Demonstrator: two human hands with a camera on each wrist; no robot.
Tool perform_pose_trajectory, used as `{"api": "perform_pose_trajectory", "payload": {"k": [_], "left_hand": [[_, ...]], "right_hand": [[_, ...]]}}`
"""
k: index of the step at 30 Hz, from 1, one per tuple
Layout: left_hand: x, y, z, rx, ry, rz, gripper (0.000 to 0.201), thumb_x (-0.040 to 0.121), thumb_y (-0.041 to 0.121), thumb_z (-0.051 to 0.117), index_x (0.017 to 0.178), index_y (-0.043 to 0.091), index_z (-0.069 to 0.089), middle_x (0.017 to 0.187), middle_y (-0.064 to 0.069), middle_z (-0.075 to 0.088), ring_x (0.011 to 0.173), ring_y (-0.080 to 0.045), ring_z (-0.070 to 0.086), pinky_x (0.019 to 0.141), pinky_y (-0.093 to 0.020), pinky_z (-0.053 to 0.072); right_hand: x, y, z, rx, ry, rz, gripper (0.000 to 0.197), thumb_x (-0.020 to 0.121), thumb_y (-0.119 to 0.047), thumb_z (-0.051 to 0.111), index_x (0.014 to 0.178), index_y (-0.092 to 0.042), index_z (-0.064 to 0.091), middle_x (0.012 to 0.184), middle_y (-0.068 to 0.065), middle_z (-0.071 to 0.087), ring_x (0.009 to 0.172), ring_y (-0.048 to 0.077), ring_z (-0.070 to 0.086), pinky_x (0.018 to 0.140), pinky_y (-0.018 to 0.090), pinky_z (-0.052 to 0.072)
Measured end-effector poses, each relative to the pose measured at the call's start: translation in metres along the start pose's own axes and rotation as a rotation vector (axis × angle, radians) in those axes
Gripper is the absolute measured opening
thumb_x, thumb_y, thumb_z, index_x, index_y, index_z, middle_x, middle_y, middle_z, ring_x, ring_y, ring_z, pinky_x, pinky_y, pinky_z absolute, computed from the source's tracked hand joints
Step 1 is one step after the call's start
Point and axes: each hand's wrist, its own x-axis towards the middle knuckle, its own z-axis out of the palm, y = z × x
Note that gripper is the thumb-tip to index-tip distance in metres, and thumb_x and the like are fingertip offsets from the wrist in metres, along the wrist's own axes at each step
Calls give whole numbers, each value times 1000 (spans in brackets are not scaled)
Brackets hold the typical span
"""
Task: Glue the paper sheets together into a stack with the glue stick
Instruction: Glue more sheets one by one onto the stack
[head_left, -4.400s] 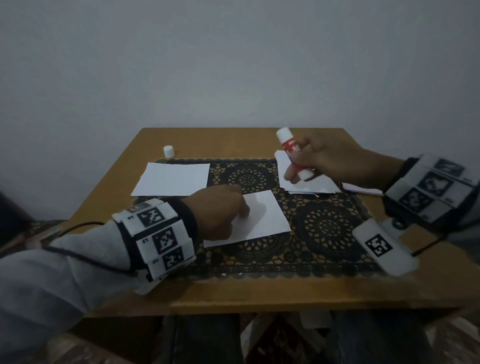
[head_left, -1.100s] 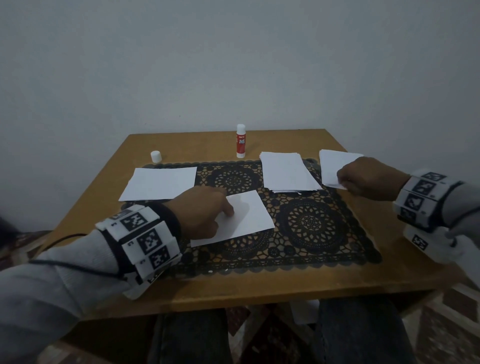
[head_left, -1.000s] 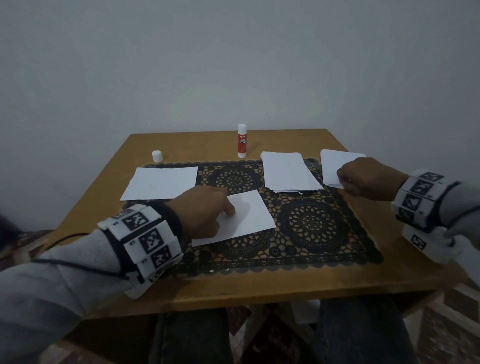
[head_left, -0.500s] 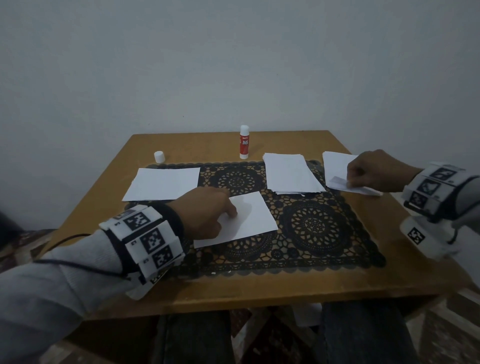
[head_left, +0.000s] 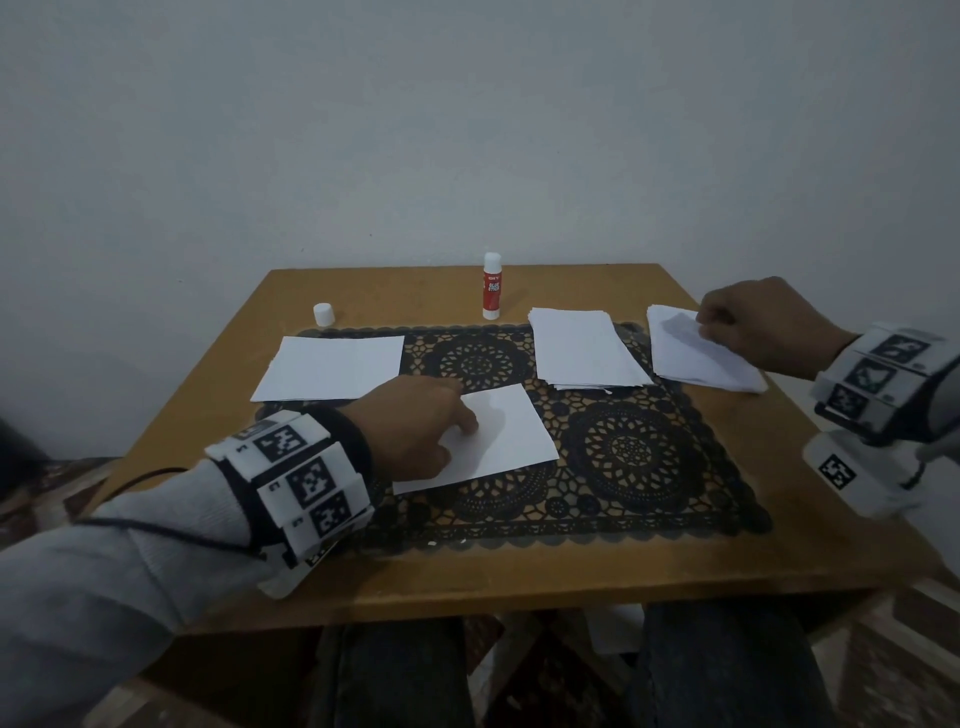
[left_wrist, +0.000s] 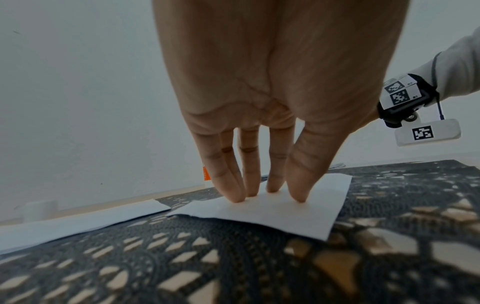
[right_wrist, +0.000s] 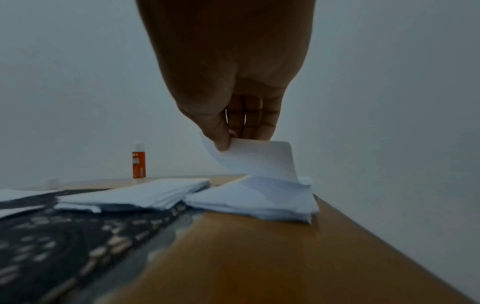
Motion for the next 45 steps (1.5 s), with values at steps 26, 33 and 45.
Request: {"api": "perform_pose_trajectory", "payload": {"k": [26, 33, 45], "left_hand": [[-25, -38, -27, -1490, 200, -349, 16, 94, 15, 49, 92, 3, 60, 82, -13, 64, 70, -21, 63, 67, -29, 47], [-23, -52, -9, -1300, 229, -415, 34, 84, 7, 67, 57, 9, 46, 64, -11, 57, 59, -19, 57, 58, -26, 48], [-21, -53, 7, -812, 115, -566, 43, 86, 35, 68, 57, 6, 54, 60, -6, 50, 57, -16, 44, 59, -24, 38]], "right_hand": [[-7, -142, -17, 1170, -126, 227, 24, 94, -13, 61, 95, 11, 58, 88, 24, 63, 69, 26, 59, 57, 32, 53], [-8, -158, 0, 1185, -365, 323, 17, 94, -16, 61, 91, 0, 60, 82, 15, 66, 64, 21, 63, 54, 29, 54], [3, -161, 21, 929, -460, 266, 22, 92, -19, 65, 84, 2, 65, 71, 11, 66, 53, 14, 59, 50, 24, 51]]}}
